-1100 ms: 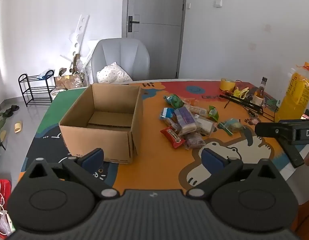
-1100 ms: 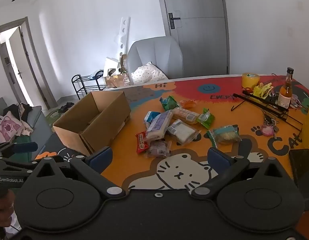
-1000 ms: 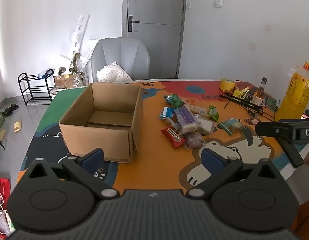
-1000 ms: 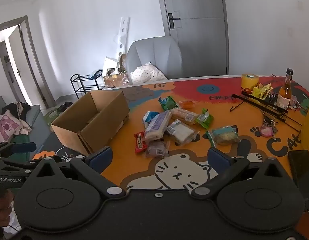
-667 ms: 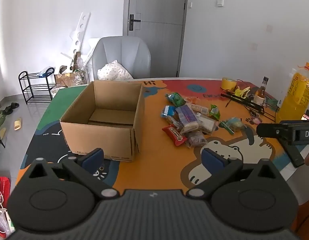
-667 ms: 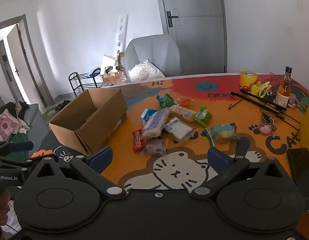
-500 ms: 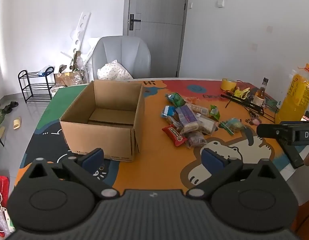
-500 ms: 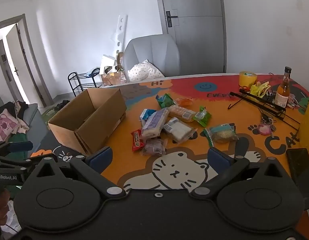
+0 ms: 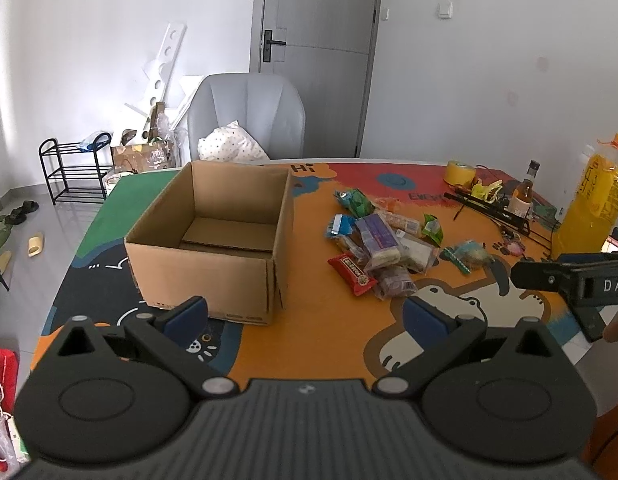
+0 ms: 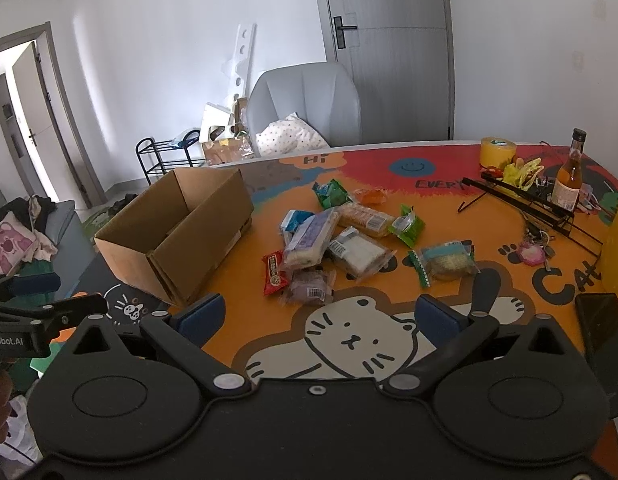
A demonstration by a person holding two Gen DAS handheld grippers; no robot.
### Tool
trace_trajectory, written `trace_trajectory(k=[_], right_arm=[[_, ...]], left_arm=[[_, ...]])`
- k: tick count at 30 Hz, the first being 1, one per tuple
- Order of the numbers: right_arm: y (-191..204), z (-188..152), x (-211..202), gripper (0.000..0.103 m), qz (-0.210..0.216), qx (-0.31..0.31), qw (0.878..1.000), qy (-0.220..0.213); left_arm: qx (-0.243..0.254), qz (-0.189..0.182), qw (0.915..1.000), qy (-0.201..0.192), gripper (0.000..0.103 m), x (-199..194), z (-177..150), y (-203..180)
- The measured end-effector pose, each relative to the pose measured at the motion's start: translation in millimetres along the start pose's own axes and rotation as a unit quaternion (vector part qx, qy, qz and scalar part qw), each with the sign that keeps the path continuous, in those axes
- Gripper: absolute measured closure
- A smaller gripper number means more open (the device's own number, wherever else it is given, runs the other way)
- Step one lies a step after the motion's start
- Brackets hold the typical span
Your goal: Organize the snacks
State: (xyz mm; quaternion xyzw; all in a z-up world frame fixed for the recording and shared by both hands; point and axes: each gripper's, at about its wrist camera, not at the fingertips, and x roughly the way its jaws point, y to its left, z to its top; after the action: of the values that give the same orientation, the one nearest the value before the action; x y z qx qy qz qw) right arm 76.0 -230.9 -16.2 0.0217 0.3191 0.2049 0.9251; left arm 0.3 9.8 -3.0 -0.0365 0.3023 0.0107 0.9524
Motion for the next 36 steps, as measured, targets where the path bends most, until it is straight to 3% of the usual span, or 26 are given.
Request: trace_trajectory(k=[36], right_arm=[[-3.7,1.5,-3.1,0.000,0.001,0.008,1.000,-0.009]], left_arm=[[-0.004,-0.003,1.0000,-0.004,0.000,-3.9,-1.3,2.6]])
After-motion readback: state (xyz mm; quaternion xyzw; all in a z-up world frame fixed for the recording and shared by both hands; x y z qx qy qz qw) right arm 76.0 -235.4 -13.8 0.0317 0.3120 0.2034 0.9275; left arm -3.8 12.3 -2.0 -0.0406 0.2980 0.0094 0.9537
